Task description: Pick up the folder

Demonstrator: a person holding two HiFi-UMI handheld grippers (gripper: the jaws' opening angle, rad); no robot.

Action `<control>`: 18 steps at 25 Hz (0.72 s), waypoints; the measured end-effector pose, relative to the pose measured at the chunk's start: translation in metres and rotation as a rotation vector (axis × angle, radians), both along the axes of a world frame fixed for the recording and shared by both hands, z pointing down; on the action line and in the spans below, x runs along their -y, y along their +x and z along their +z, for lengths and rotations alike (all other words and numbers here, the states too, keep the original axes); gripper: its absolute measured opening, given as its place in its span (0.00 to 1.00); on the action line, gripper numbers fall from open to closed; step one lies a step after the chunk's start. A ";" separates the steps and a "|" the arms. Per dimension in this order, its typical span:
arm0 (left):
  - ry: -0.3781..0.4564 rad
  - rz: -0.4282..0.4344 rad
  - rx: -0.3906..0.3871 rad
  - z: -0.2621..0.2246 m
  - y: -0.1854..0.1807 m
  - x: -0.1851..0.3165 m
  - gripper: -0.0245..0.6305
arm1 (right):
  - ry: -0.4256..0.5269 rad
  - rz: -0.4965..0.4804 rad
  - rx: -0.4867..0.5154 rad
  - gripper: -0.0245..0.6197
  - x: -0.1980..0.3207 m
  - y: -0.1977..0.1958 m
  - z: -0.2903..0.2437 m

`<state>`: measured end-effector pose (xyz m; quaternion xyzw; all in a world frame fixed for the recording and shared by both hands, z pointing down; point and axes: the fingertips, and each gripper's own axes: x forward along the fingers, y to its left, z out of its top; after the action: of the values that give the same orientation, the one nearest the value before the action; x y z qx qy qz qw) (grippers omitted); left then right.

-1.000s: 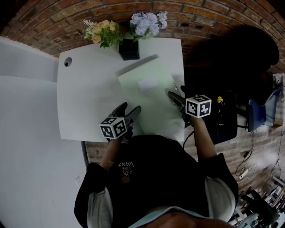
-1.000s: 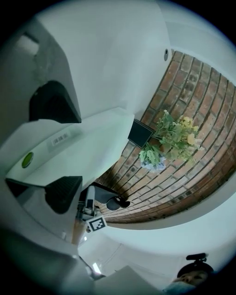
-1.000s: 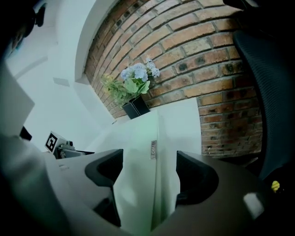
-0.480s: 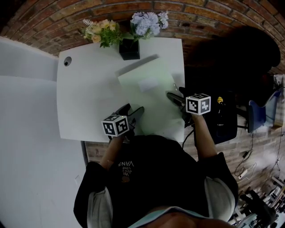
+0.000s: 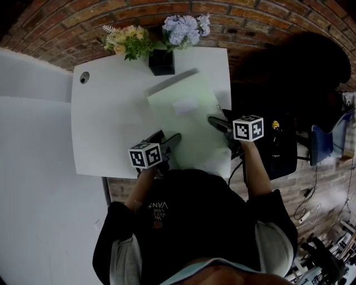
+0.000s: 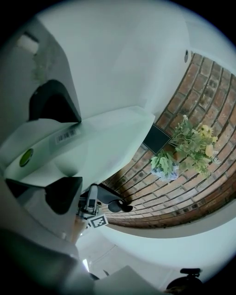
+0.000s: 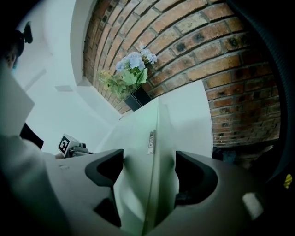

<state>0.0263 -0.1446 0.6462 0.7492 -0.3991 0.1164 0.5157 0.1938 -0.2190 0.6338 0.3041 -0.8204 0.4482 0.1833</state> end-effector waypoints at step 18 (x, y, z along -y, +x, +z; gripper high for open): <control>0.004 0.018 0.011 -0.001 -0.003 0.005 0.60 | 0.034 0.075 -0.028 0.57 -0.012 0.001 -0.003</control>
<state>0.0234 -0.1491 0.6455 0.7532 -0.3953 0.1242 0.5108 0.1950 -0.2074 0.6309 0.3441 -0.8133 0.4362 0.1727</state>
